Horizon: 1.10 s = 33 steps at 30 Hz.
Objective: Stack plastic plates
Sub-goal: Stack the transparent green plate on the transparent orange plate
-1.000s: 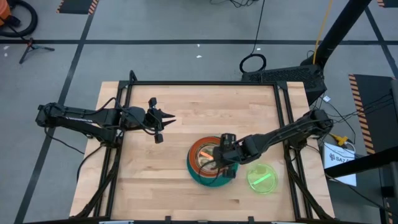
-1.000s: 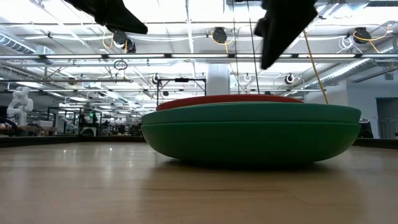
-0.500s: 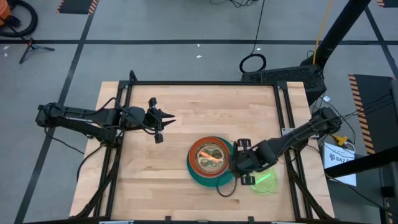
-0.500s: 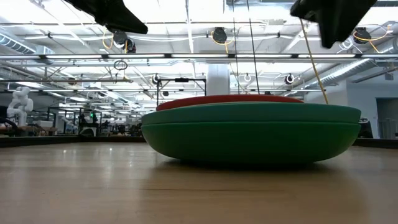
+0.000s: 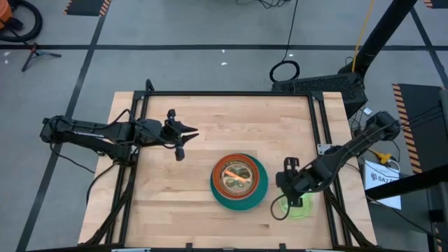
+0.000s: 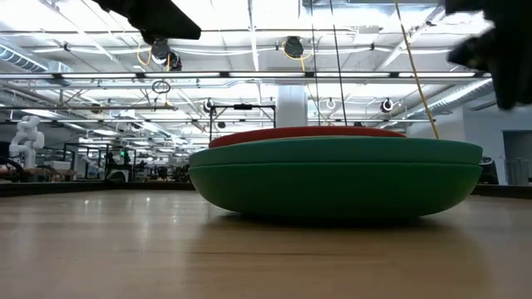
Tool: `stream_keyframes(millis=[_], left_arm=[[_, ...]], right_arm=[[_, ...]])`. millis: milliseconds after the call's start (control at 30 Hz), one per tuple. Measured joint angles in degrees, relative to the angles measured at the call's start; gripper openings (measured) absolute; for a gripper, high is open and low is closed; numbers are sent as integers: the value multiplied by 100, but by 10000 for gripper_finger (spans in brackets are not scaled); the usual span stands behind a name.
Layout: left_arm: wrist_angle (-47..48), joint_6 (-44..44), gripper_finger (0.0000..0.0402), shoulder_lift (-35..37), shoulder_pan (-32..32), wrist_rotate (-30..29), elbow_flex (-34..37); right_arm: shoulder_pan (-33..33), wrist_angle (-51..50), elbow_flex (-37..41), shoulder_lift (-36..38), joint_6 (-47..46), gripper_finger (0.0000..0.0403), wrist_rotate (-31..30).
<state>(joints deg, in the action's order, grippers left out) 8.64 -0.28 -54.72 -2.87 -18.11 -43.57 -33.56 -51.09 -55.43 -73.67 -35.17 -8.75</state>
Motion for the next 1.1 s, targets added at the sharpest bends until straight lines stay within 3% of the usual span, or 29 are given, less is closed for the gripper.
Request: stream_keyframes(millis=[333,1100], left_arm=[[1,-336,81,-29,0,-2,-2],[4,-291,81,-431,0,-2,-2]], right_arm=[[-20,740,1566,308,-817,90,306],[-17,940,1877,303,-1117,90,240]])
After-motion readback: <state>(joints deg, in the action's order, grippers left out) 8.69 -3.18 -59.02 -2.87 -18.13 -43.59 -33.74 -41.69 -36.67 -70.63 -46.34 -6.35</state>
